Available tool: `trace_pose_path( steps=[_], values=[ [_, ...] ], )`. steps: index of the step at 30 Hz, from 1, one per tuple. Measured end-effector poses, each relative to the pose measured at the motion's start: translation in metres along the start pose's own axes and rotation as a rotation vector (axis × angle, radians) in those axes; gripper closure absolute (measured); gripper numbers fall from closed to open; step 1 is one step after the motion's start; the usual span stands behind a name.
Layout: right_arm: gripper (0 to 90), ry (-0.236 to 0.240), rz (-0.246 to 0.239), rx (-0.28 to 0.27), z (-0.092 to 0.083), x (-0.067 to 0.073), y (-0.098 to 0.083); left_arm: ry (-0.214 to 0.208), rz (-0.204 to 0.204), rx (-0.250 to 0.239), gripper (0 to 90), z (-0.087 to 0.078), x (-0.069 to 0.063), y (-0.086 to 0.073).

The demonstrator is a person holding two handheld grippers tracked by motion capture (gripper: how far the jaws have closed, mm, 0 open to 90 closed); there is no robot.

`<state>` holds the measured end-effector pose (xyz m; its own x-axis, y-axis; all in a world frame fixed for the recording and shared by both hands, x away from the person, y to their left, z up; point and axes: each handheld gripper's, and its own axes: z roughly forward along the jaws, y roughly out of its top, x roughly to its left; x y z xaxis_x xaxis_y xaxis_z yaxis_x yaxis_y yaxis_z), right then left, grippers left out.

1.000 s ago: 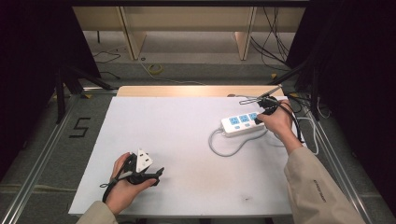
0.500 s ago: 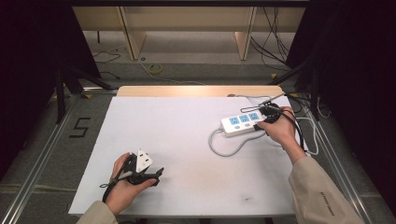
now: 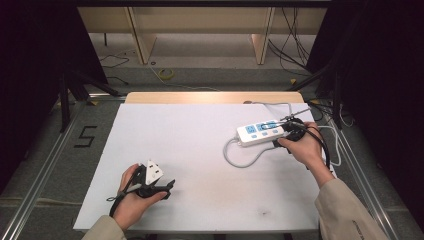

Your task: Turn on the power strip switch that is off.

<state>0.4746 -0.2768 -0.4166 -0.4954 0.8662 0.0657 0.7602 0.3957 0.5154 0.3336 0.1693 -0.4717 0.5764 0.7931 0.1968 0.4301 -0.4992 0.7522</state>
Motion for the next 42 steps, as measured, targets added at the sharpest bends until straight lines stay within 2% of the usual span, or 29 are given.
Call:
trace_pose_path(
  steps=[9, 17, 28, 36, 42],
  values=[
    [69.2, 0.031, -0.017, -0.040, -0.008, 0.009, -0.019, 0.001, -0.007, 0.003, 23.2, 0.000, 0.001, -0.001],
    [64.7, 0.055, -0.012, -0.093, -0.017, 0.016, -0.044, 0.004, -0.009, 0.005, 23.2, 0.000, 0.001, -0.001],
    [60.4, 0.077, -0.060, -0.154, -0.021, 0.028, -0.074, 0.005, -0.009, 0.006, 23.2, 0.000, 0.001, -0.001],
    [58.5, 0.090, -0.055, -0.191, -0.021, 0.033, -0.091, 0.007, -0.010, 0.011, 23.2, 0.001, 0.002, -0.003],
    [54.8, 0.113, -0.050, -0.242, -0.023, 0.037, -0.104, 0.005, -0.013, 0.012, 23.0, 0.003, 0.001, -0.003]
  ],
)
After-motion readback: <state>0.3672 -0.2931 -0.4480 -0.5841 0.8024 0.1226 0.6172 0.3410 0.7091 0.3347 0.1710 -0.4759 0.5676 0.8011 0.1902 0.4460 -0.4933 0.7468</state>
